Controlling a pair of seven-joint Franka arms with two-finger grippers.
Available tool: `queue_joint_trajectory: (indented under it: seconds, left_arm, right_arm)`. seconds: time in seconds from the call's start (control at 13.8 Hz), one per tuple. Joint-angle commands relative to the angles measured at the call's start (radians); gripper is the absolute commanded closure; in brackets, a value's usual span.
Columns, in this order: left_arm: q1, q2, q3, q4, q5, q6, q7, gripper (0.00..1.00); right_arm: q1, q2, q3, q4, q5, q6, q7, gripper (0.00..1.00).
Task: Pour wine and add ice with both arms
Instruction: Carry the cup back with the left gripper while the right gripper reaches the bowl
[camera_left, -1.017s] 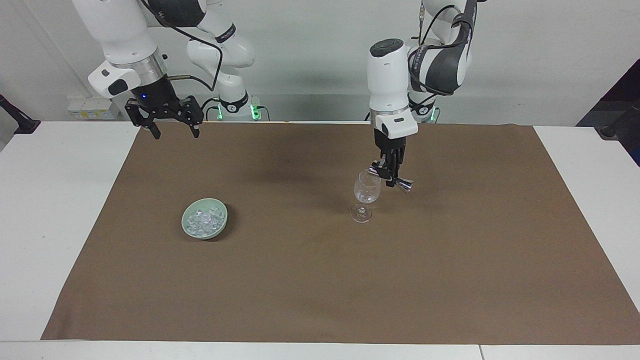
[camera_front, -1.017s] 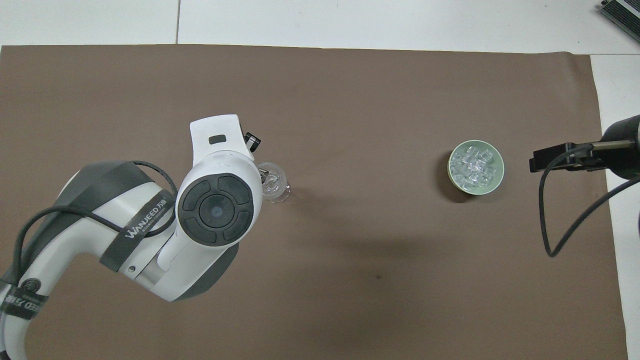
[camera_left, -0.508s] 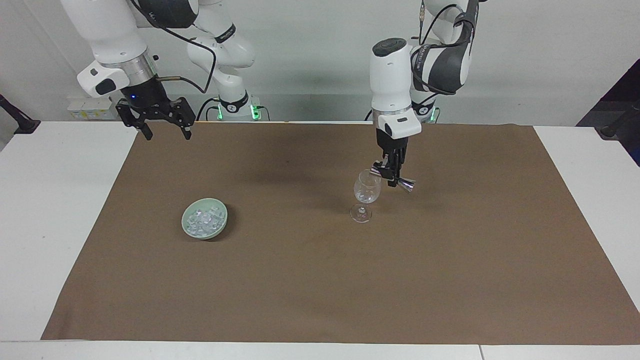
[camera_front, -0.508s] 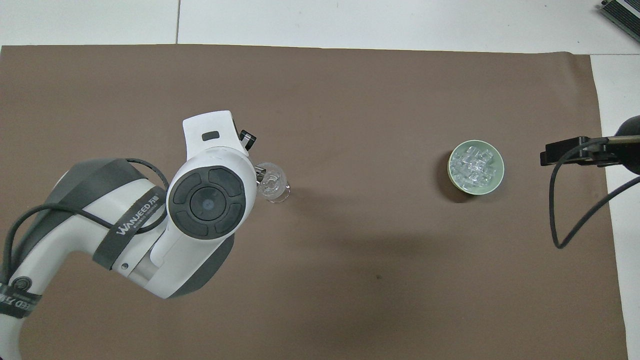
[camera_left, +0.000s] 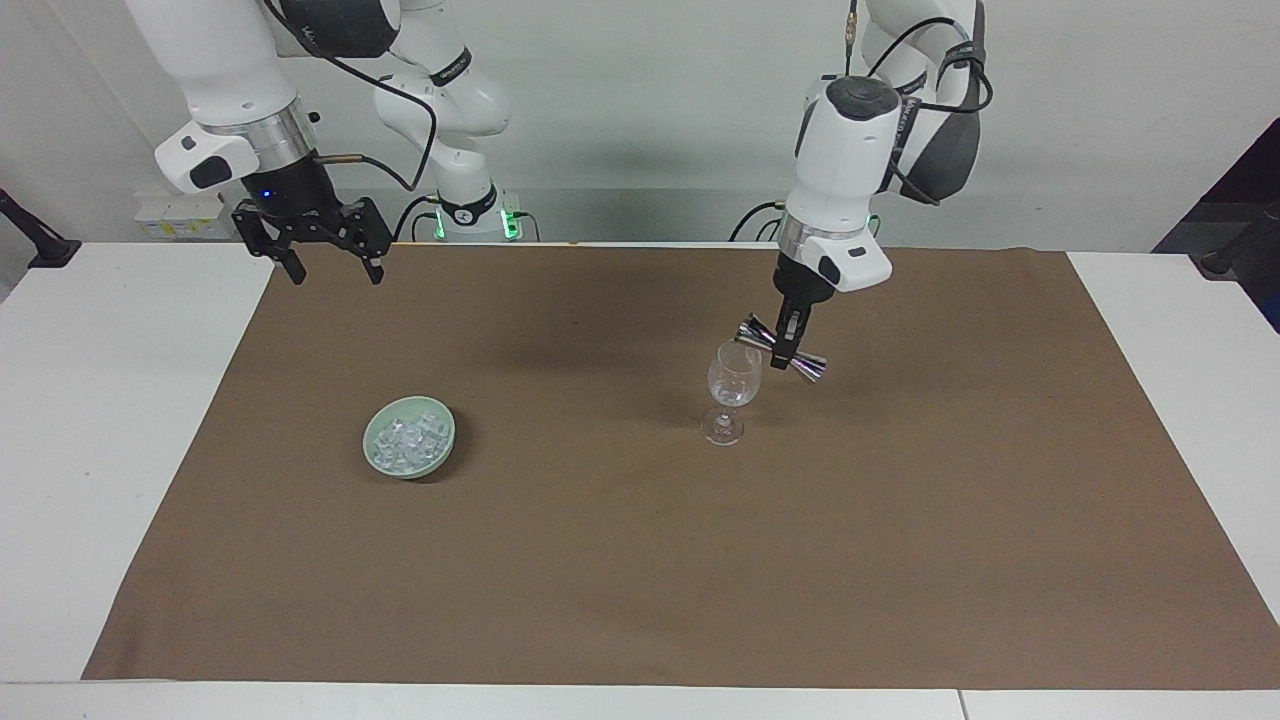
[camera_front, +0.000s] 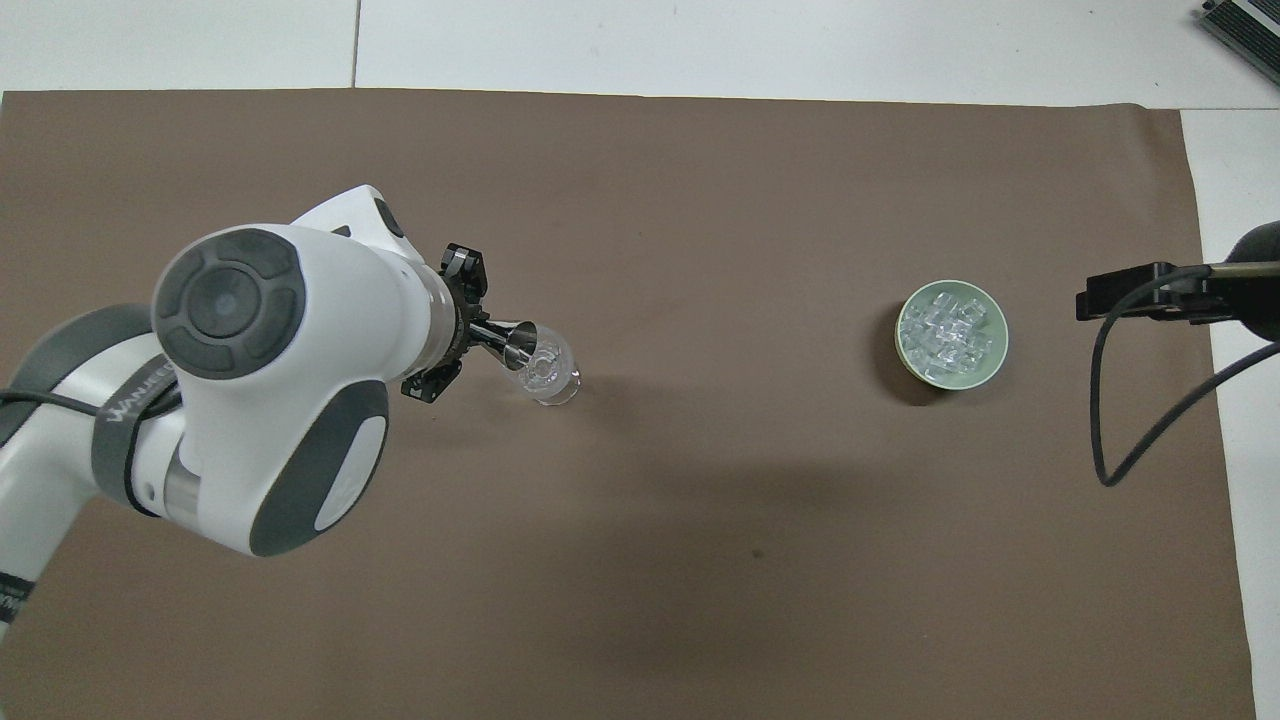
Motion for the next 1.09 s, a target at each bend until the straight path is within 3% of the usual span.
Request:
queue_joint_trajectory:
  seconds: [0.0,0.36,0.73,1.02]
  left_arm:
    - [0.069,-0.001,-0.005,0.014,-0.135,-0.040,0.066,1.00]
    - [0.207,-0.001,-0.005,0.008,-0.379,-0.048,0.120,1.00]
    - [0.350,0.002,-0.005,-0.020,-0.652,-0.053,0.154,1.00]
    - [0.418,0.023,-0.007,-0.081,-0.771,-0.051,0.206,1.00]
  right_arm:
    - [-0.015,0.009,0.004,0.004,0.018,0.022,0.015,0.00]
    - [-0.007,0.022,0.006,-0.049,0.010,0.041,0.029,0.00]
    - [0.001,0.040,0.006,-0.224,0.010,0.248,0.065,0.00]
    - [0.005,0.094,0.006,-0.318,0.009,0.426,0.084,0.00]
